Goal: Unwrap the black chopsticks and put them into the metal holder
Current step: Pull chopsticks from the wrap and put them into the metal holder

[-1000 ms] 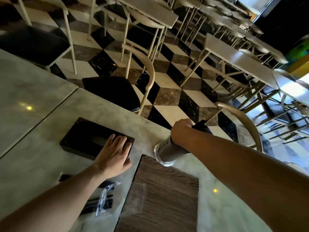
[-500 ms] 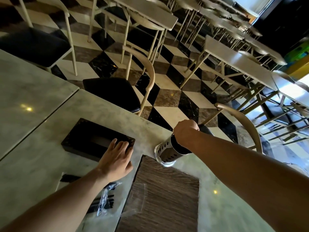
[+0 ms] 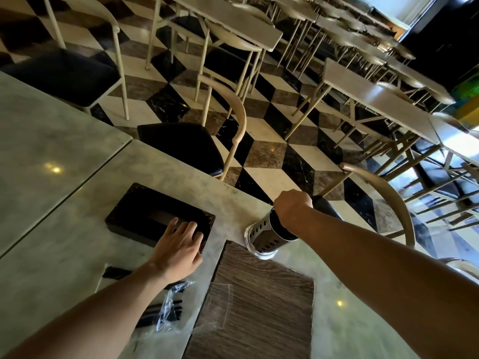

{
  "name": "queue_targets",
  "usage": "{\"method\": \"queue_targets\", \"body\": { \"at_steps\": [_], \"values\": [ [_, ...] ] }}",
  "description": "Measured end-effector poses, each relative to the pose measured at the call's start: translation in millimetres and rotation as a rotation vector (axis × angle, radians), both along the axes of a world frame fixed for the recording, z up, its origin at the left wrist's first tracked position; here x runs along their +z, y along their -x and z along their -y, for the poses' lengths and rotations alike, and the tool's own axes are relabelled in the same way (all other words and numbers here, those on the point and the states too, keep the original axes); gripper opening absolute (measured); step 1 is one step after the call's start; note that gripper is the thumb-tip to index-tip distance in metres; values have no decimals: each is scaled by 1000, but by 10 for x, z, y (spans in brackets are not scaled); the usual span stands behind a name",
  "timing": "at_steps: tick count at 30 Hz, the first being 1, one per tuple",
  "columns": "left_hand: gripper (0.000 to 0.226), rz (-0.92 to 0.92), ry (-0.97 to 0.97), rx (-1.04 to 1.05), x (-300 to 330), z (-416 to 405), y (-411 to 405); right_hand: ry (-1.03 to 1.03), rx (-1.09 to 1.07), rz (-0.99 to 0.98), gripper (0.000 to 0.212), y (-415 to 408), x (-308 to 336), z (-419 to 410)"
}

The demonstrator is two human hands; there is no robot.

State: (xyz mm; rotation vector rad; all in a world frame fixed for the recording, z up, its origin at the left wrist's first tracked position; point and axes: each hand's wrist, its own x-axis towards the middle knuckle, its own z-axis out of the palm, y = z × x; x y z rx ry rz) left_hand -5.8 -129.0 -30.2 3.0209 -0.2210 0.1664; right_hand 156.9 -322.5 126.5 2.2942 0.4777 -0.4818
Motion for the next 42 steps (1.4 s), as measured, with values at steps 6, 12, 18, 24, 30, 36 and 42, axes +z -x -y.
{"method": "queue_targets", "body": {
  "at_steps": [6,12,18,24,30,36,42],
  "values": [
    [27,-3,-17,9,-26,-9,37,-216,-91,51,32,91,-129,16],
    [30,31,-19,-12,-4,-2,52,-259,-78,56,33,137,-76,-52],
    [31,37,6,3,57,-45,82,-194,-98,69,32,177,-28,13],
    [33,98,-11,-155,16,-199,383,-204,-185,53,17,217,145,60],
    [42,26,-20,-298,-13,-432,857,-31,56,181,43,478,362,-173],
    [73,-87,-36,-288,-92,-527,1215,-277,281,176,16,967,252,-487],
    [122,-376,-91,-77,-258,-505,1340,-509,296,-289,16,1725,-550,-553]
  ]
}}
